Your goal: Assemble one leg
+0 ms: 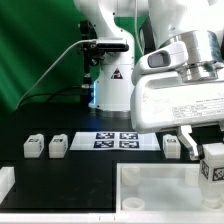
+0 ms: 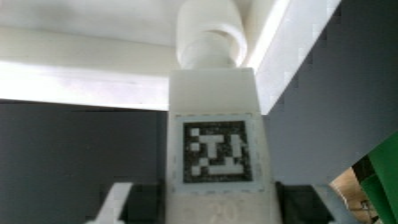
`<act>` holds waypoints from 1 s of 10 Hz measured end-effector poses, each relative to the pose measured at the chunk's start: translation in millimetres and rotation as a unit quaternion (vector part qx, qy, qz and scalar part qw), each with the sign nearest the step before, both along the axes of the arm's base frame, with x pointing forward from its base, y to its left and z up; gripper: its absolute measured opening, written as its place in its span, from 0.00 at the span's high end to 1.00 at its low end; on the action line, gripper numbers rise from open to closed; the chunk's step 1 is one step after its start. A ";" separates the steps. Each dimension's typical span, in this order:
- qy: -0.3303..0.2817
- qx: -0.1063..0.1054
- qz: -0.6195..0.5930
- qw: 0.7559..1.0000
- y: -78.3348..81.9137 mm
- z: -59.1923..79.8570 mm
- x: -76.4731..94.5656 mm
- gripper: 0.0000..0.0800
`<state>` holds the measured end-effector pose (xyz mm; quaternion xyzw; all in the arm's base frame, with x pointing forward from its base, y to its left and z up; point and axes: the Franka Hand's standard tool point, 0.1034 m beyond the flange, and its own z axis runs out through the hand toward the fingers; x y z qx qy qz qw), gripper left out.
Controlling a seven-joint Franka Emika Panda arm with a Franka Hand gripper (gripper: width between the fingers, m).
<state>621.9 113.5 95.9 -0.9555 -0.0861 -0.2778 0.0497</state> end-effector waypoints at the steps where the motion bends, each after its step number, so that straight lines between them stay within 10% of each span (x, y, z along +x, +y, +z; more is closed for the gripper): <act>1: 0.004 0.000 0.000 1.000 0.1 -4.8 -1.7 0.63; 6: -0.019 0.002 -0.017 1.000 3.5 -15.2 -4.3 0.63; 10: -0.018 0.000 -0.015 1.000 2.8 -16.0 -4.3 0.32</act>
Offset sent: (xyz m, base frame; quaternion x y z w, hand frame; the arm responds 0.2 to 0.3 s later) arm -0.0035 0.0034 -0.0248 -0.0211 -0.0013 0.0040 0.9998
